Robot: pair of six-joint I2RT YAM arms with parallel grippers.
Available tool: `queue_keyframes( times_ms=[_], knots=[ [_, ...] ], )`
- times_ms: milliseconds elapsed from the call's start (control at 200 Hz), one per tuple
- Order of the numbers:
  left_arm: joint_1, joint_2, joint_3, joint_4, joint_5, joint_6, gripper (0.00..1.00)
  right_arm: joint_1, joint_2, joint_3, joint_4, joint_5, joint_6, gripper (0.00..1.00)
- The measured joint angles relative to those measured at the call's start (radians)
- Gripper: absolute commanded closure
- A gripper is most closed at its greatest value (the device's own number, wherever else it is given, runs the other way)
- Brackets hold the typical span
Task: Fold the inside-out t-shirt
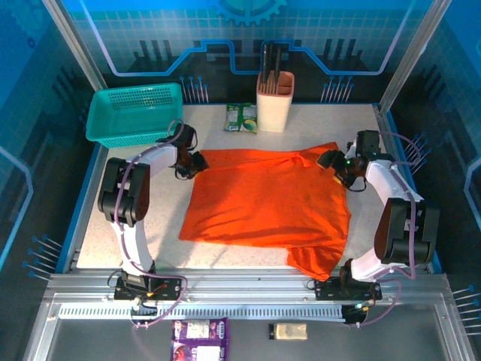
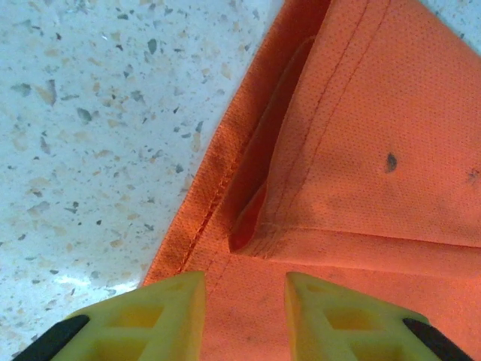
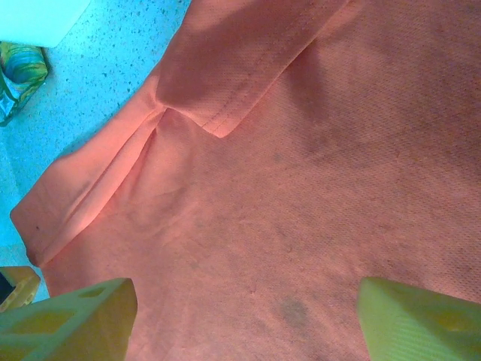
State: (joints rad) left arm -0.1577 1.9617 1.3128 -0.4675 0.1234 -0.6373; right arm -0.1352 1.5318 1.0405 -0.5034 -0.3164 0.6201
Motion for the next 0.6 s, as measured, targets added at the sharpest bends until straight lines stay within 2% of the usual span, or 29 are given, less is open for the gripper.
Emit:
queue_keyframes(
  times_ms=[105, 380, 550, 600],
  knots=[
    [0.000, 0.010, 0.010, 0.000, 0.001, -0.006, 0.73, -0.002, -0.001, -0.004, 0.009, -0.003, 0.000, 0.23],
    [0.000, 0.022, 0.051, 0.000, 0.013, -0.014, 1.00, -0.003, -0.027, -0.040, 0.016, -0.005, 0.000, 0.23],
    [0.001, 0.022, 0.097, -0.023, 0.015, -0.012, 1.00, -0.003, -0.051, -0.042, 0.016, -0.005, 0.000, 0.23],
    [0.002, 0.022, 0.128, -0.042, 0.014, -0.009, 0.90, -0.004, -0.056, -0.042, 0.016, -0.005, 0.000, 0.23]
  ],
)
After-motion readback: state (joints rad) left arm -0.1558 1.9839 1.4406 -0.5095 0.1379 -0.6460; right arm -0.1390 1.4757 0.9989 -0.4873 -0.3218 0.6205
